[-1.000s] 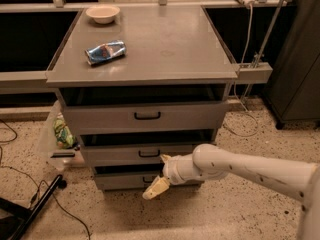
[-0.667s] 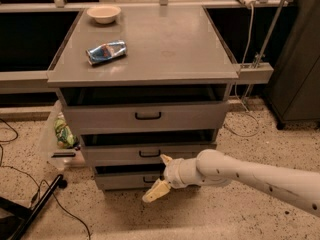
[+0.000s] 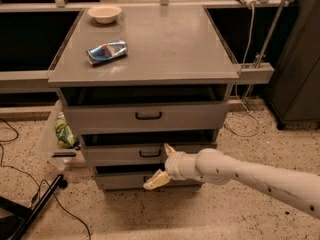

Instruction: Open middle drawer

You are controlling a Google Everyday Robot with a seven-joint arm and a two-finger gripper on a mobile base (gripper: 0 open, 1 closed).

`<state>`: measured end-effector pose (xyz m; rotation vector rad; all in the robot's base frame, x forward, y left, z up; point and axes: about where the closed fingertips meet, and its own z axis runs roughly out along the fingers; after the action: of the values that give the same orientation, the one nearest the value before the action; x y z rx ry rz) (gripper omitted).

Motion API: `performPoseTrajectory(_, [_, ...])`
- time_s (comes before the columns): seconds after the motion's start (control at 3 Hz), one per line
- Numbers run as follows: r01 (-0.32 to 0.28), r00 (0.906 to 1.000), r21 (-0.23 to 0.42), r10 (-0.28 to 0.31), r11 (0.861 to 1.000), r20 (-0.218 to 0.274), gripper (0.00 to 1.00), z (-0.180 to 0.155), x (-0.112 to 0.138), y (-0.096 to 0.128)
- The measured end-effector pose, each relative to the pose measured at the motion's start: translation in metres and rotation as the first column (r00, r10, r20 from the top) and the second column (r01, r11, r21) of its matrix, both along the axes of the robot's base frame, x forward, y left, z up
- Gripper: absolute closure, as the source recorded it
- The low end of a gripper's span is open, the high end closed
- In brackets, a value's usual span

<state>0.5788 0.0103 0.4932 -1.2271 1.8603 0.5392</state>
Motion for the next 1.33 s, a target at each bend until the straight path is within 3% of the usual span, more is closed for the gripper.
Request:
performPoseTrajectory(0.67, [0.015,0.9998,-0.037,-0.015,0.999,-0.01,0.0,-0.018,0.037,0.001])
performPoseTrajectory(1.33, [-0.019,0.9995,-0.093,0.017,0.996,-0.026,0.0,-0.025,0.06,0.024])
